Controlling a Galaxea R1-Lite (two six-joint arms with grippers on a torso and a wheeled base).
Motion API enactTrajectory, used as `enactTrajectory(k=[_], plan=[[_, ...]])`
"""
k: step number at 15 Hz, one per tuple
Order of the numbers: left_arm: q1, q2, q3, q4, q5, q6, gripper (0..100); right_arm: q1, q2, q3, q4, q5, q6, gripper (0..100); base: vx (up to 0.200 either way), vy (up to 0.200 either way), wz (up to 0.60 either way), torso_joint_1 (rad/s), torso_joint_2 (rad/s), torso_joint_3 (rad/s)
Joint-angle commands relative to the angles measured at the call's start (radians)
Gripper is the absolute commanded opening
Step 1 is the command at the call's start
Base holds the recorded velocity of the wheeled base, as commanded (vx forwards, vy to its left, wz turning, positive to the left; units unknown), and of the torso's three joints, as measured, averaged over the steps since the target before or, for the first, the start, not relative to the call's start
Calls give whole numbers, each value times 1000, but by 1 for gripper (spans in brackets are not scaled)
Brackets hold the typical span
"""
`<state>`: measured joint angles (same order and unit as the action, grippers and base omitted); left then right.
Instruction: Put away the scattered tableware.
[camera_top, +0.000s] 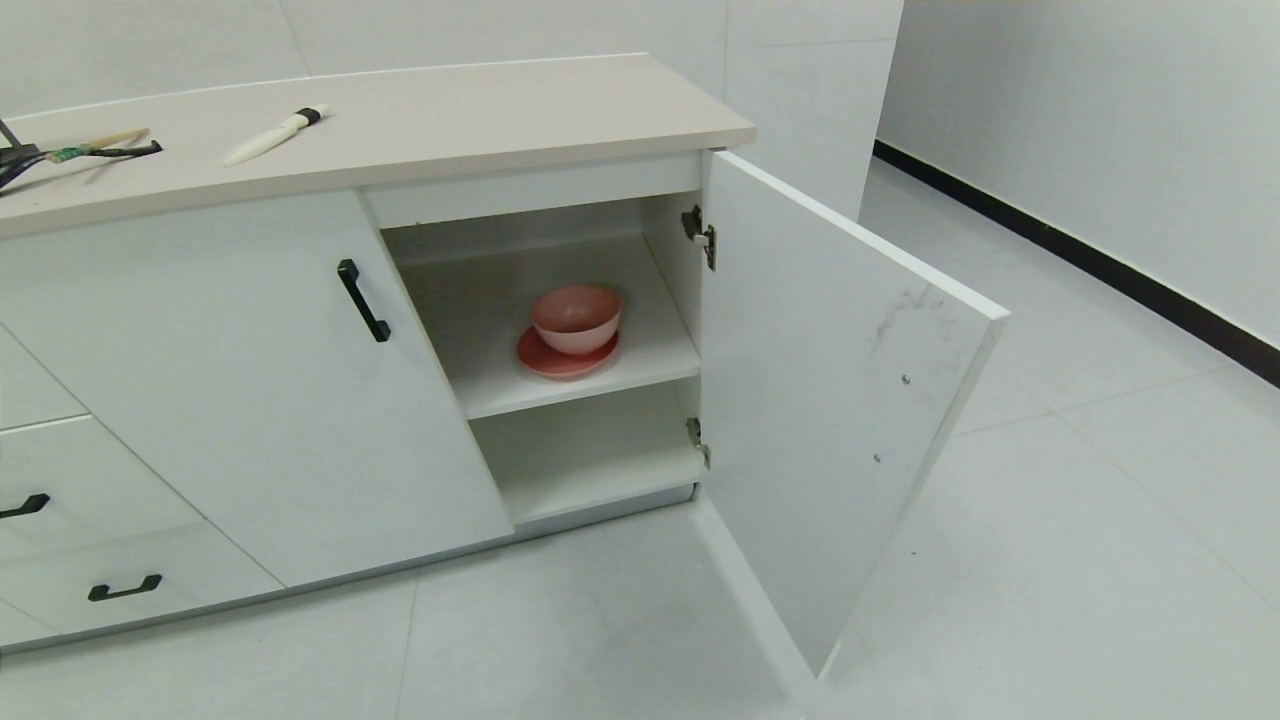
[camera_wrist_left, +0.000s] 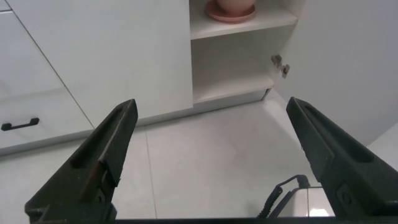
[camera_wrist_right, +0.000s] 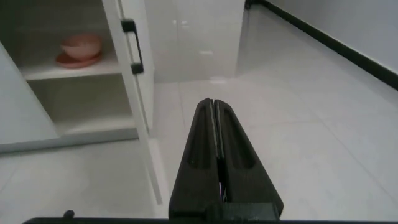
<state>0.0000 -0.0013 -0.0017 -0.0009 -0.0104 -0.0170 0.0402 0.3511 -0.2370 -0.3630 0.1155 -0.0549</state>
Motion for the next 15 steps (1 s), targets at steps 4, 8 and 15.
enactTrajectory(k=[4,8,15], plan=[[0,1,0,-1,0,-4,100,-22,729,-97,-591,164,-65,0,0,0,0,0,0,0],[0,1,0,-1,0,-4,100,-29,976,-196,-749,377,-143,0,0,0,0,0,0,0],[0,1,0,-1,0,-4,100,-3,1289,-338,-952,638,-232,0,0,0,0,0,0,0]])
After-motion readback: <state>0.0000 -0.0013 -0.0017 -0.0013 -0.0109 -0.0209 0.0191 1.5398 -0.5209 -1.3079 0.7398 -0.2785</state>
